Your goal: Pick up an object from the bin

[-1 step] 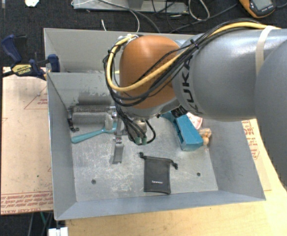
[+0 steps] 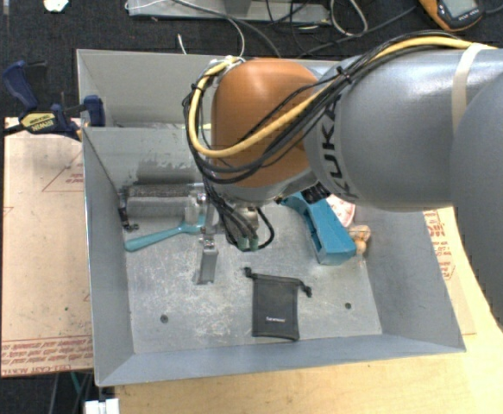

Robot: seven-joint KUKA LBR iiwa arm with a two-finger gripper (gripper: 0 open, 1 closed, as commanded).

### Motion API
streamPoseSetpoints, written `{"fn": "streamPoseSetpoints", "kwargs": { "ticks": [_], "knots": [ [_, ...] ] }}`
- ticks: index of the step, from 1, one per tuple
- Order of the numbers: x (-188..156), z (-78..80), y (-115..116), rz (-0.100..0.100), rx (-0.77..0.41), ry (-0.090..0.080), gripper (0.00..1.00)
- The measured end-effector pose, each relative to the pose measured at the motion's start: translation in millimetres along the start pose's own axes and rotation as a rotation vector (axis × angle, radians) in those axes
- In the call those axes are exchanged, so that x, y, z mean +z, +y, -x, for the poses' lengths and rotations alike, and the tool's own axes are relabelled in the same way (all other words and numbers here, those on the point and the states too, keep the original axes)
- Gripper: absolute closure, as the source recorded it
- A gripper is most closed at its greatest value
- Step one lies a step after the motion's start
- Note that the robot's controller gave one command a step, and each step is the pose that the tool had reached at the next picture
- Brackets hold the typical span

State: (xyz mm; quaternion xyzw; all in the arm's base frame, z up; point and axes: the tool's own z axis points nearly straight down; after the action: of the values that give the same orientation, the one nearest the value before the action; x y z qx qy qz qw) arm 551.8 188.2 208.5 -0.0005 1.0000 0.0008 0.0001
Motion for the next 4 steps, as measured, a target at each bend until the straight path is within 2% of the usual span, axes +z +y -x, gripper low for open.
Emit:
{"fn": "streamPoseSetpoints", "kwargs": {
  "ticks": [1, 2, 3, 4],
  "knots": [
    [-23, 0.0, -13, 0.001, 0.022, 0.003, 0.0],
    [11, 39.7, -23, 0.005, 0.02, -0.01, 0.0],
    [68, 50.7, -38, -0.002, 0.024, 0.015, 0.0],
    [52, 32.3, -77, 0.005, -0.026, -0.017, 0.0]
  ]
}}
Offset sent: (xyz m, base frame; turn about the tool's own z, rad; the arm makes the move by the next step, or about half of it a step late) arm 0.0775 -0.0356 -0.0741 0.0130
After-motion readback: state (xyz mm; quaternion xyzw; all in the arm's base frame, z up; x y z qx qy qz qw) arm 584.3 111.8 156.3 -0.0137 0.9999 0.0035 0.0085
